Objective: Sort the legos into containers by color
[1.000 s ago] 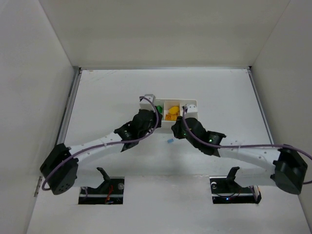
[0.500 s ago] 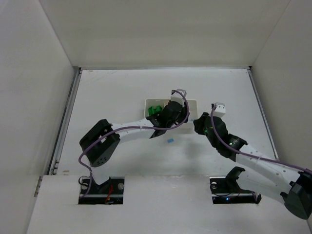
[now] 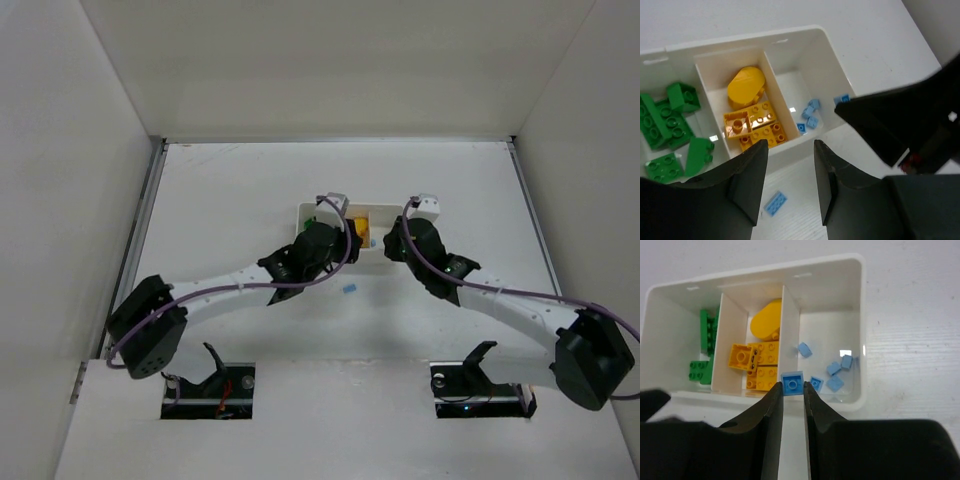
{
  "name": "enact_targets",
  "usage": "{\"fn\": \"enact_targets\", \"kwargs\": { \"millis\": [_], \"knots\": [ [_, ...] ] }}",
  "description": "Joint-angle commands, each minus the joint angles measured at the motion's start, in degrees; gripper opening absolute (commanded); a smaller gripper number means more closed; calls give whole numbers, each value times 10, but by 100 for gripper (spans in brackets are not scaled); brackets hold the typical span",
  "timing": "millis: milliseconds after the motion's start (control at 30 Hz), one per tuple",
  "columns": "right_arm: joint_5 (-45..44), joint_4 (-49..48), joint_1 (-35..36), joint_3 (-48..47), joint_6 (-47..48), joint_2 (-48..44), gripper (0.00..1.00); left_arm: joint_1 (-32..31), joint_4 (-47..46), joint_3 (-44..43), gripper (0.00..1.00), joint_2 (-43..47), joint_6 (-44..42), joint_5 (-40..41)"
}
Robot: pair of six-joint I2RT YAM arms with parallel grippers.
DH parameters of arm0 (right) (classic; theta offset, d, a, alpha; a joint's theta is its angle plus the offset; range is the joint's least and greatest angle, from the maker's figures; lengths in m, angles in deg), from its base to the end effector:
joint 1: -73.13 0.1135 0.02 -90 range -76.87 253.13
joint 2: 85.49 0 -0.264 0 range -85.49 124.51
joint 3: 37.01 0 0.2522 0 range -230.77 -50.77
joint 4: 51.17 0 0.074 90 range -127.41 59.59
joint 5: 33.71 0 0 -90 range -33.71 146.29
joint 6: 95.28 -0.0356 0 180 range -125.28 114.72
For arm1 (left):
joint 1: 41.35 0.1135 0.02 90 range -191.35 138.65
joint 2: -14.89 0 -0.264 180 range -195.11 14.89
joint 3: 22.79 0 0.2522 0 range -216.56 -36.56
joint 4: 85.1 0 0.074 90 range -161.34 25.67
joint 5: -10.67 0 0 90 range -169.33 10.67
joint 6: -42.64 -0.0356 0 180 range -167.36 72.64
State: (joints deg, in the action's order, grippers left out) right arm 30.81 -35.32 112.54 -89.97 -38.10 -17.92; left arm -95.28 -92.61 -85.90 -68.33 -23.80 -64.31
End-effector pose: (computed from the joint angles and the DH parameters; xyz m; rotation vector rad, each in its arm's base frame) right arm 0.2066 0.1499 0.2401 0.1464 2.0558 0.3158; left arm 0.2026 -0.2625 0.2653 0.2934 1.8203 -0.7308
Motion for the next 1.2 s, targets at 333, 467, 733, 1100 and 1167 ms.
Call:
{"fn": "enact_targets", "kwargs": {
  "millis": [333,467,733,1100,1167],
  "knots": [
    [-10,-54,-27,-68,42,58,46,-68,-28,168,48,76,-33,-10],
    [-7,-61,-27,-56,43,28,46,-75,-56,170,47,42,-56,-34],
    [17,-106,-26,-7,41,-13,45,-79,-61,133,45,-55,-104,-61],
    [24,-112,-26,3,43,-28,45,-76,-51,96,43,-123,-141,-40],
    [24,-113,-26,4,43,-29,45,-78,-40,90,43,-130,-141,-32]
  ]
}}
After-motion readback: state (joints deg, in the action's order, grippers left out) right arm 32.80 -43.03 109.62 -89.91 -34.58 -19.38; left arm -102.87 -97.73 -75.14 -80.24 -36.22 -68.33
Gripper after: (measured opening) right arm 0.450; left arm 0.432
